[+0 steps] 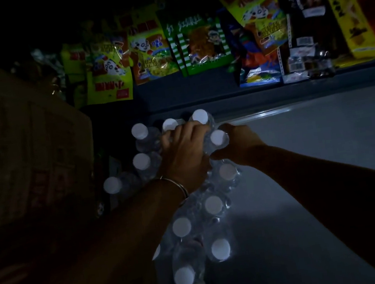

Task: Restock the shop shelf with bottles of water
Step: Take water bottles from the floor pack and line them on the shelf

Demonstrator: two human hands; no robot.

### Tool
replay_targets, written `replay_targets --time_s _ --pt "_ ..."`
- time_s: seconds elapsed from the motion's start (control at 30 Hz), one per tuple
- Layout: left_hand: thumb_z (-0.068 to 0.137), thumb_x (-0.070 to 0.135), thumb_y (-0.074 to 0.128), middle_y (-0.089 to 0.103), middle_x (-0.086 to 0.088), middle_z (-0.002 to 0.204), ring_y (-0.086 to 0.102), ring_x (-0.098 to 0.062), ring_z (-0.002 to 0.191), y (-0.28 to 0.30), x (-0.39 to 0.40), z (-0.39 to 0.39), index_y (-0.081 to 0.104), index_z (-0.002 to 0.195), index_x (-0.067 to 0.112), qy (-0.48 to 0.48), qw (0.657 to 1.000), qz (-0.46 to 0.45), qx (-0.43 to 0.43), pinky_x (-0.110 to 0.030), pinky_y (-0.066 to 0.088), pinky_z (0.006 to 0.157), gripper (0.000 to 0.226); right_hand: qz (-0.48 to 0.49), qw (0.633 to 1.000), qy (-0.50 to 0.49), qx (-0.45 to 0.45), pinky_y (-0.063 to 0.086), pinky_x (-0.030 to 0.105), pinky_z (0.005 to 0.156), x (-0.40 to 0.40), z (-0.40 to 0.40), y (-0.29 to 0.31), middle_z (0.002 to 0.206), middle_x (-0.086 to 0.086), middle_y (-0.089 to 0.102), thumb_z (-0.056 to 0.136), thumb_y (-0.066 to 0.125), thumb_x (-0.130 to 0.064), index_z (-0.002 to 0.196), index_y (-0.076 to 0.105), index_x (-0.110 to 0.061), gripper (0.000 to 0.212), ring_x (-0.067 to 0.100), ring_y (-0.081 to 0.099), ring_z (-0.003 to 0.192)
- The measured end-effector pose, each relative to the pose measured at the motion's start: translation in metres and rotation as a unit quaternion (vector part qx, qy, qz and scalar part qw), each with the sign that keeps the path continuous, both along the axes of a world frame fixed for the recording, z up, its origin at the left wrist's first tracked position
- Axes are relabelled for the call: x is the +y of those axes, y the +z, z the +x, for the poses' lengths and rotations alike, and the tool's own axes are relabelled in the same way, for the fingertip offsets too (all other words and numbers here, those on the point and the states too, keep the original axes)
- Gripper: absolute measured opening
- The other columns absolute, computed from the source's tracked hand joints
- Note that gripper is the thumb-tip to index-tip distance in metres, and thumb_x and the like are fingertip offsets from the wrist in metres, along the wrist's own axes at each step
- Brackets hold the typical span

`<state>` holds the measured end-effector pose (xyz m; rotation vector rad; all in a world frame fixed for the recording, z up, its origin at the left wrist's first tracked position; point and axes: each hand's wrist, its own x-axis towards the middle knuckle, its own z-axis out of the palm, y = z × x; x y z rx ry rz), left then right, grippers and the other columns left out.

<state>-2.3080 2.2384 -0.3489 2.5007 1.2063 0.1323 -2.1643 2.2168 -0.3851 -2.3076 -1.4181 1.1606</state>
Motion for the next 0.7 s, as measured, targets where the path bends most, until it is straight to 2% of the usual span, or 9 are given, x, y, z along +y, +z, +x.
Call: replay_targets --time_s 0.13,0.23,0.3,0.37,0.5,0.57,0.6,0.7 --pt "0.076 0.019 0.060 0.045 0.000 0.131 0.039 -0.021 0.122 0.004 0.003 0.000 0.047 0.127 0.020 -0.007 1.000 0.000 0.005 -0.031 0.014 0.094 0.053 0.019 1.000 0.003 -0.016 0.044 0.031 0.085 -0.002 0.008 0.002 0.118 0.009 0.062 0.071 0.080 -0.034 0.113 0.059 -0.013 0.052 0.026 0.057 0.108" --pt "0.069 0.032 0.046 0.044 0.000 0.130 0.039 -0.022 0.120 0.028 0.004 0.003 0.046 0.127 0.019 -0.024 0.999 -0.022 0.019 -0.031 0.016 0.094 0.060 0.038 0.999 0.002 -0.010 0.046 0.030 0.087 -0.007 0.019 0.030 0.116 0.007 0.063 0.068 0.082 -0.033 0.112 0.062 -0.013 0.052 0.024 0.058 0.108" --pt "0.071 0.036 0.044 0.042 0.001 0.130 0.037 -0.021 0.121 0.048 0.006 0.007 0.043 0.129 0.021 -0.022 0.998 -0.043 0.030 -0.032 0.018 0.097 0.060 0.053 0.999 0.003 -0.010 0.049 0.031 0.086 -0.010 0.029 0.062 0.113 0.006 0.065 0.064 0.083 -0.037 0.107 0.065 -0.016 0.051 0.023 0.059 0.106" --pt "0.080 0.036 0.054 0.039 0.002 0.131 0.035 -0.021 0.123 0.075 0.007 0.015 0.039 0.131 0.023 -0.016 0.996 -0.065 0.052 -0.034 0.022 0.100 0.055 0.064 0.998 0.001 -0.008 0.052 0.034 0.084 -0.012 0.039 0.103 0.106 0.003 0.067 0.060 0.084 -0.041 0.099 0.068 -0.020 0.047 0.022 0.061 0.101" --pt "0.076 0.038 0.070 0.036 -0.004 0.135 0.034 -0.025 0.127 0.146 0.010 0.033 0.032 0.138 0.020 -0.013 0.985 -0.140 0.104 -0.036 0.029 0.099 0.075 0.109 0.993 0.035 -0.019 0.052 0.031 0.077 -0.016 0.055 0.204 0.096 0.001 0.068 0.062 0.081 -0.045 0.092 0.068 -0.022 0.040 0.019 0.062 0.093" --pt "0.070 0.038 0.077 0.039 -0.005 0.134 0.038 -0.024 0.126 0.193 0.009 0.043 0.034 0.137 0.016 -0.014 0.981 -0.175 0.076 -0.035 0.036 0.100 0.083 0.131 0.990 0.051 -0.015 0.053 0.031 0.075 -0.018 0.061 0.260 0.094 0.001 0.069 0.064 0.079 -0.045 0.091 0.071 -0.021 0.038 0.018 0.063 0.090" --pt "0.067 0.032 0.081 0.042 -0.003 0.132 0.041 -0.020 0.125 0.220 0.009 0.048 0.036 0.136 0.015 -0.016 0.980 -0.195 0.034 -0.031 0.039 0.099 0.084 0.138 0.989 0.055 -0.014 0.053 0.032 0.075 -0.019 0.063 0.290 0.093 0.001 0.070 0.065 0.078 -0.045 0.092 0.072 -0.020 0.037 0.018 0.063 0.090" --pt "0.067 -0.004 0.078 0.048 0.012 0.113 0.048 0.005 0.105 0.308 0.004 0.063 0.039 0.133 0.008 -0.015 0.959 -0.263 -0.106 -0.001 0.040 0.076 0.078 0.179 0.981 0.067 0.002 0.053 0.035 0.078 -0.023 0.071 0.380 0.093 0.000 0.070 0.064 0.077 -0.042 0.089 0.072 -0.021 0.033 0.019 0.063 0.090"
